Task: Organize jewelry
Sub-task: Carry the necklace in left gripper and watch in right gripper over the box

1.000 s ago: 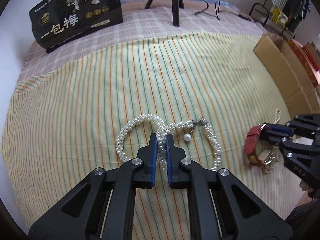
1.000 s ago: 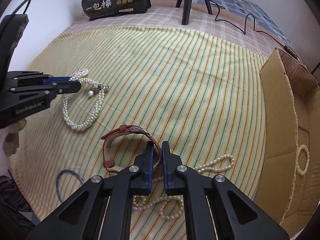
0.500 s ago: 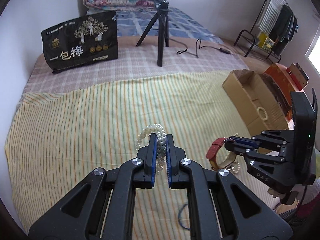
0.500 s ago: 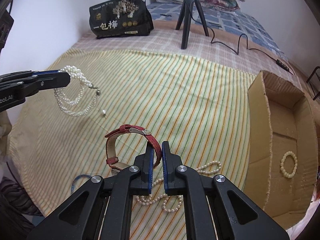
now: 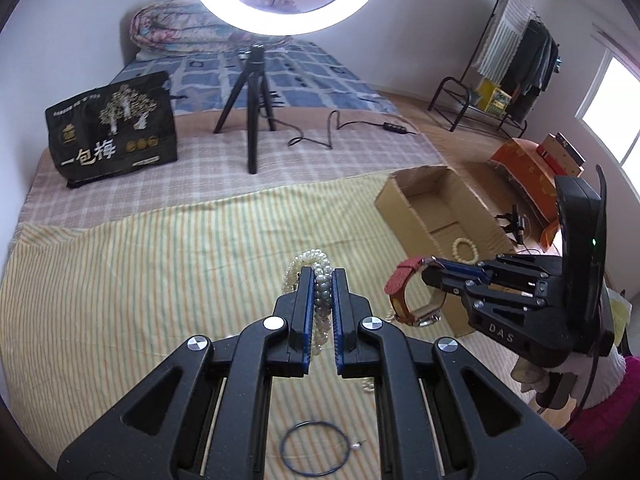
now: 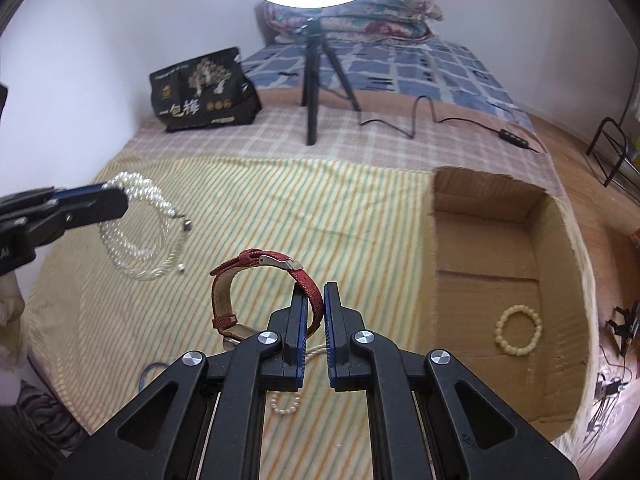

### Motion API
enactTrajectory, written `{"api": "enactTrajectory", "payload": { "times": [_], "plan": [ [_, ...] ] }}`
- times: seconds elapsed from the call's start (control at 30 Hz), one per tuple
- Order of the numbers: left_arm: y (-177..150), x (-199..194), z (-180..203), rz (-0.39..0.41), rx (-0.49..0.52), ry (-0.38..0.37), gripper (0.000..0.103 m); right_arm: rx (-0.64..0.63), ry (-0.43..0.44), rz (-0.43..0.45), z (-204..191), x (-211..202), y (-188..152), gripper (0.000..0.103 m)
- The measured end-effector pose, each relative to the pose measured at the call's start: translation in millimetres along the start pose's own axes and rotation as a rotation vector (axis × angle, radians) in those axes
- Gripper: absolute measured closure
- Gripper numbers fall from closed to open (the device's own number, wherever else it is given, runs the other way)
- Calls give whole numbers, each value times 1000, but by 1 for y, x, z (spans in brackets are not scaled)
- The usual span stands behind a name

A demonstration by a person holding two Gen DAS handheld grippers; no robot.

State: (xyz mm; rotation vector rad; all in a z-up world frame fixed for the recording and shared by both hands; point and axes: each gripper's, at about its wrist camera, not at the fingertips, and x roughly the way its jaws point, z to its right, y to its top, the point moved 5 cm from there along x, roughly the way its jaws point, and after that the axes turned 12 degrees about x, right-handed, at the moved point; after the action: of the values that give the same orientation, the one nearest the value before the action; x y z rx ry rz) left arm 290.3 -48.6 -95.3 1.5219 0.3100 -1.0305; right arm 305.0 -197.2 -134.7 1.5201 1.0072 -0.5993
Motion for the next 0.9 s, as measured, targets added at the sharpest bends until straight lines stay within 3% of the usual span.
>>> {"api": "enactTrajectory", "payload": {
  "times": [0.47, 0.9],
  "plan": [
    [31, 21, 89, 34, 95, -114, 97, 172, -96, 81, 95, -41, 14, 97],
    [52, 51, 161, 43, 160, -211, 97, 249, -203, 40, 164, -47, -10, 97]
  ]
}}
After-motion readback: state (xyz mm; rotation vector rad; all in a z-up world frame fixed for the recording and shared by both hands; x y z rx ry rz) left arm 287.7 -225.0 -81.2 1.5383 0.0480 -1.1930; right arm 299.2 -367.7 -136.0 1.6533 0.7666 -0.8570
